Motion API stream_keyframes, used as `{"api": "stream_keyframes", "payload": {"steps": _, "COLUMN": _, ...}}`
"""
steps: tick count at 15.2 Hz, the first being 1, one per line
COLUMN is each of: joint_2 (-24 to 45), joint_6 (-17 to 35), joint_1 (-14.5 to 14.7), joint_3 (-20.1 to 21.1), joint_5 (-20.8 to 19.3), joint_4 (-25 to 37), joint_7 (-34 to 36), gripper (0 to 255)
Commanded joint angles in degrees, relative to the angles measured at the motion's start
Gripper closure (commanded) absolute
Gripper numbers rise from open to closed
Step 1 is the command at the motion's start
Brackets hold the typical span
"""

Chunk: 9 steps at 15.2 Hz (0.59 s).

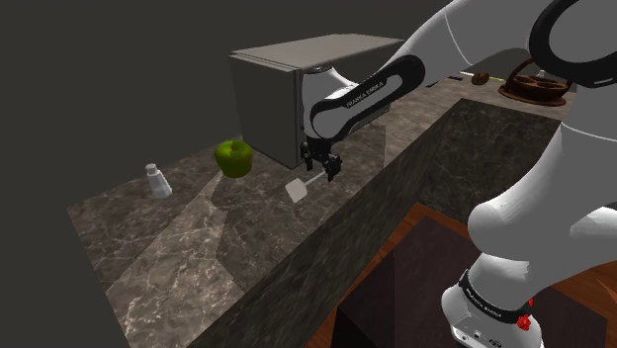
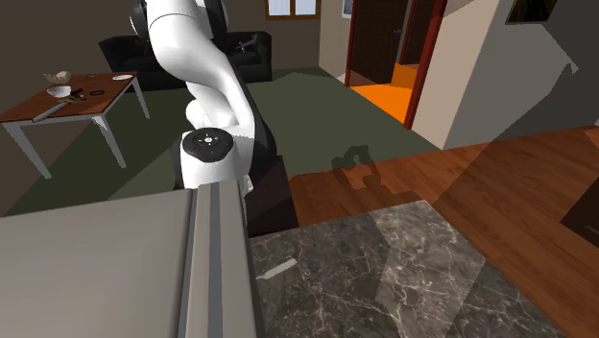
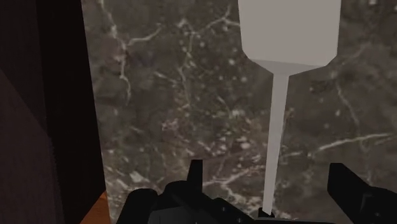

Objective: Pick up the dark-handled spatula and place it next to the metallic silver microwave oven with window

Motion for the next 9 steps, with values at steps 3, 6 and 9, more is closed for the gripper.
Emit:
{"api": "stream_keyframes", "payload": {"steps": 3, "joint_2": -4.93, "joint_6": -4.83, "joint_1": -1.14, "joint_3": 1.11, "joint_5": 5.43, "joint_4": 2.53, "joint_7": -3.83, "gripper": 0}}
{"api": "stream_keyframes", "payload": {"steps": 6, "joint_2": -6.11, "joint_6": -6.22, "joint_1": -1.15, "joint_3": 1.05, "joint_5": 6.67, "joint_4": 3.27, "joint_7": -4.71, "gripper": 0}}
{"api": "stream_keyframes", "payload": {"steps": 9, "joint_2": -6.11, "joint_6": -6.22, "joint_1": -1.15, "joint_3": 1.05, "joint_5": 6.67, "joint_4": 3.27, "joint_7": -4.71, "gripper": 0}}
